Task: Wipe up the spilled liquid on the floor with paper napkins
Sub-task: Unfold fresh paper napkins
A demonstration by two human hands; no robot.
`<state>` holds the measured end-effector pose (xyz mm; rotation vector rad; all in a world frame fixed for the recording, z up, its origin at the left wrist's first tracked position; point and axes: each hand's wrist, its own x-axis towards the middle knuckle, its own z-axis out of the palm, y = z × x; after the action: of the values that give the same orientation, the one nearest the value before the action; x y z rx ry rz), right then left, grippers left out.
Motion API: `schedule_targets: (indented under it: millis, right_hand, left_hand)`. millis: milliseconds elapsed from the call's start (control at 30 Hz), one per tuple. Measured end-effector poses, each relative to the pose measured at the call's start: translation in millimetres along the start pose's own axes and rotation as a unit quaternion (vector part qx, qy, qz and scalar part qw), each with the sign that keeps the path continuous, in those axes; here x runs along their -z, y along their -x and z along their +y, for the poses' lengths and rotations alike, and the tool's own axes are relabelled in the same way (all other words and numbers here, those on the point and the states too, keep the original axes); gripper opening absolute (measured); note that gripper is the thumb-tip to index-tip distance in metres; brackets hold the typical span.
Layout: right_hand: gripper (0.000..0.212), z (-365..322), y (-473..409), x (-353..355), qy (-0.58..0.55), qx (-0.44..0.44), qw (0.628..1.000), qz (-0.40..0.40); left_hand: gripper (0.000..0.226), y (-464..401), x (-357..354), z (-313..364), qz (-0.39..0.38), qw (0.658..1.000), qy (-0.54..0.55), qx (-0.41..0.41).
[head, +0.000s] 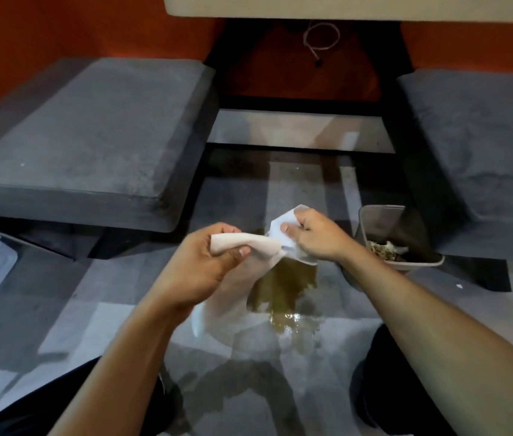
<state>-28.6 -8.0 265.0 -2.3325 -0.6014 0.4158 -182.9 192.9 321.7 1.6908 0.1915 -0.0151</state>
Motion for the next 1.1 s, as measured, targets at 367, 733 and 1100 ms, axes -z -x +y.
schedule_targets:
  millis: [367,733,1100]
  right_hand:
    - [0.036,29.5,38.2,-36.1,0.086,-0.015,0.989,-0.119]
    - [0.068,96.6,94.5,-109.6,-0.285,-0.236,0.901,-0.225]
    - [0.053,5.2,103.0,-46.4,-0.56,-0.125,0.707,-0.413]
  left_hand:
    - [0.05,-31.0,38.9,109.2,0.006,0.97,0.241,-0.045]
    - [0.034,-54.5,39.4,155.9,0.135,0.942,0.29,-0.103]
    - [0.012,-101.7,63.6,57.2,0.287,0.936,0.2,-0.035]
